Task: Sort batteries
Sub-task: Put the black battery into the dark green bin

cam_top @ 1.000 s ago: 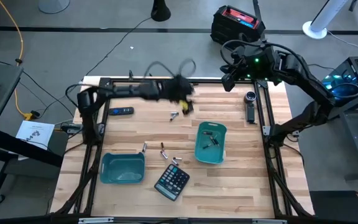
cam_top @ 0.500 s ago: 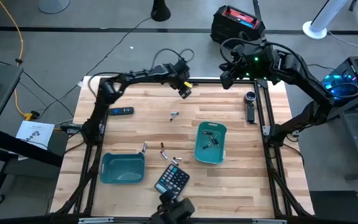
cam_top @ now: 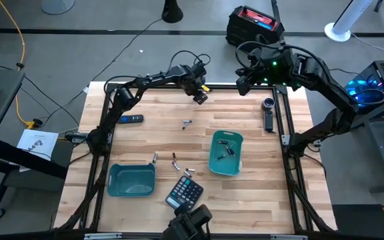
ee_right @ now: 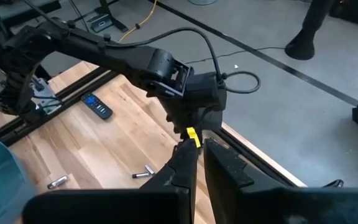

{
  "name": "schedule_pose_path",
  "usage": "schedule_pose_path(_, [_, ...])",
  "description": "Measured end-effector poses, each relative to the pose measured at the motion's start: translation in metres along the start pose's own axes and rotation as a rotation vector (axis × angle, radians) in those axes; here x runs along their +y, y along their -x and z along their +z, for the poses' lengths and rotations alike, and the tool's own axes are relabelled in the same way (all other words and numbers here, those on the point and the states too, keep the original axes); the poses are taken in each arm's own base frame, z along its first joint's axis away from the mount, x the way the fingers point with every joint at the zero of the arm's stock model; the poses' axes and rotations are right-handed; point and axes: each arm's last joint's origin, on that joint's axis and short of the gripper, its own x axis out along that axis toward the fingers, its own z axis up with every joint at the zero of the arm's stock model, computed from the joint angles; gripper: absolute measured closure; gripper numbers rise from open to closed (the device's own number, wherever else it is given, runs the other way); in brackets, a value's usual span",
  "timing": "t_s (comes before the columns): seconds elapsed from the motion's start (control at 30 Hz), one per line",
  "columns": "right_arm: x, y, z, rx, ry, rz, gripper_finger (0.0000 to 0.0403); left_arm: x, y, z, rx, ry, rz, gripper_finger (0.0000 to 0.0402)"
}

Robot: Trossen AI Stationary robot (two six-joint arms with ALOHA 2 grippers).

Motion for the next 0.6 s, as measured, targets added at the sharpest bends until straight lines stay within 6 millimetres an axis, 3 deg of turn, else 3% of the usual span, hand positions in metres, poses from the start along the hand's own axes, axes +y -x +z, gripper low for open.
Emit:
schedule_pose_path(0.2, [0.001,0.000,0.000,0.002,-0.002,0.008,0.0378,0.000,-0.007,0.000,0.002,0.020,-0.050,0.0232])
schedule_pose_path(0.4, [0.001,0.000,0.000,0.005,-0.020,0.014,0.0378,0.001,-0.004,0.001,-0.007,0.029,-0.025,0.0238])
schedule_pose_path(0.6, [0.001,0.000,-0.001,0.009,-0.017,0.016,0.0378,-0.004,0.004,0.002,-0.011,-0.127,0.064,0.0238])
